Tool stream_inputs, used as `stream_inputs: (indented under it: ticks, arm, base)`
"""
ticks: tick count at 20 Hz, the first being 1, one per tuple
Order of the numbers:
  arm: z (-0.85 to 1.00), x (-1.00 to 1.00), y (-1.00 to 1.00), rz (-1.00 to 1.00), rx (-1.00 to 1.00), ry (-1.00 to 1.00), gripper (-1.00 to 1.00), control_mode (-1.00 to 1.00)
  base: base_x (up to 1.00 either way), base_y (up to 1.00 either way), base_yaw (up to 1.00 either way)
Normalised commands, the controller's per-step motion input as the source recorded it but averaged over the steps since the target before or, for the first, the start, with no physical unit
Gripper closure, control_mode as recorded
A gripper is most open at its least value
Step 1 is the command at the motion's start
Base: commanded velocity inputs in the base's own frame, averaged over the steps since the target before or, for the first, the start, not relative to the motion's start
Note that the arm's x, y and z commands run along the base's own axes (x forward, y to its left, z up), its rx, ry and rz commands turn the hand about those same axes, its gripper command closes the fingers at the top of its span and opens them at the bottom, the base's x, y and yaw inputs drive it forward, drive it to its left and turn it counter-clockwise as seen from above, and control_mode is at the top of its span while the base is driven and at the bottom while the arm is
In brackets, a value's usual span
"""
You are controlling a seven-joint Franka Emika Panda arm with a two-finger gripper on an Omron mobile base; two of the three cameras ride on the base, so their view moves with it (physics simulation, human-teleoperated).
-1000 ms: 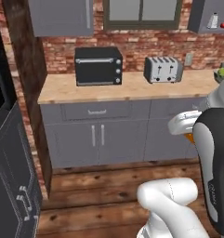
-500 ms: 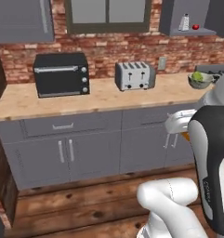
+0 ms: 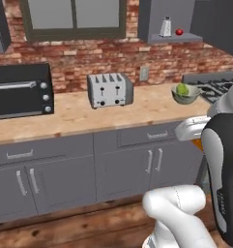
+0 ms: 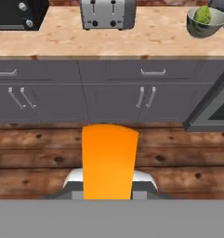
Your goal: Pick the cheese from the fridge and the cheese grater from the cabinet and place them next to the salad bowl.
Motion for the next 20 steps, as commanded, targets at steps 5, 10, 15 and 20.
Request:
stream_inputs:
  ticks: [5, 10, 15, 20]
  arm:
    - [0.0, 0.0, 0.0, 0.0, 0.0, 0.0, 1.0, 1.0]
    - [0.0, 0.0, 0.0, 0.0, 0.0, 0.0, 1.0, 1.0]
    - [0.0, 0.0, 0.0, 0.0, 0.0, 0.0, 1.0, 1.0]
    - [0.0, 0.0, 0.0, 0.0, 0.0, 0.0, 1.0, 1.0]
  base:
    - [0.89, -0.22, 0.0]
    - [0.46, -0.17, 0.0]
    - [0.27, -0.73, -0.04]
    - [0.9, -0.54, -0.03]
